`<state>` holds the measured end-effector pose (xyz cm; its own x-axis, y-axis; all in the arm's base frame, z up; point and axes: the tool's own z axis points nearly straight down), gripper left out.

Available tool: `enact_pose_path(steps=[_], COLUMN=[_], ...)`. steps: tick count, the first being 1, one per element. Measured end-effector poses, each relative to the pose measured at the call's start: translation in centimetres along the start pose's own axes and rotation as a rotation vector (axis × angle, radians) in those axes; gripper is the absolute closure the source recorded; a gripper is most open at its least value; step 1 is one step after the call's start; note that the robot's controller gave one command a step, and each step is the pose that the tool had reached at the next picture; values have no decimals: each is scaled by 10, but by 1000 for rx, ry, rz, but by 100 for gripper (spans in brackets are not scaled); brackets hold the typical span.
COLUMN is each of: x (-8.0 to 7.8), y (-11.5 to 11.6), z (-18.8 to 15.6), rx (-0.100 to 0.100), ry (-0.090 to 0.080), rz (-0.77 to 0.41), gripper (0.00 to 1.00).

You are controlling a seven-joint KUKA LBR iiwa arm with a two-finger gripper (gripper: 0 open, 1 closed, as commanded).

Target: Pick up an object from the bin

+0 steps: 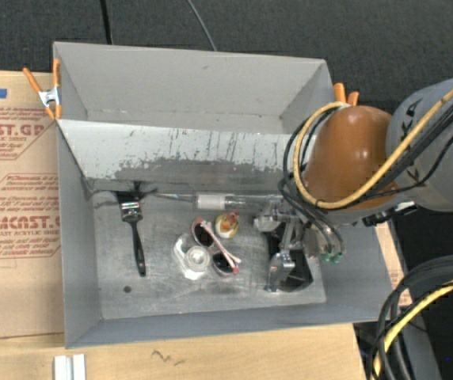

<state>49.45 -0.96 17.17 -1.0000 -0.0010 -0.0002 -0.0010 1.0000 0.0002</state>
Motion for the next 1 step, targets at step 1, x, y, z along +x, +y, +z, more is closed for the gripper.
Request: enact_pose_path(steps=[1], x=[-43], y=[29], z=[30], rx=[0], ry=[-6], rz=[146], gripper=[0])
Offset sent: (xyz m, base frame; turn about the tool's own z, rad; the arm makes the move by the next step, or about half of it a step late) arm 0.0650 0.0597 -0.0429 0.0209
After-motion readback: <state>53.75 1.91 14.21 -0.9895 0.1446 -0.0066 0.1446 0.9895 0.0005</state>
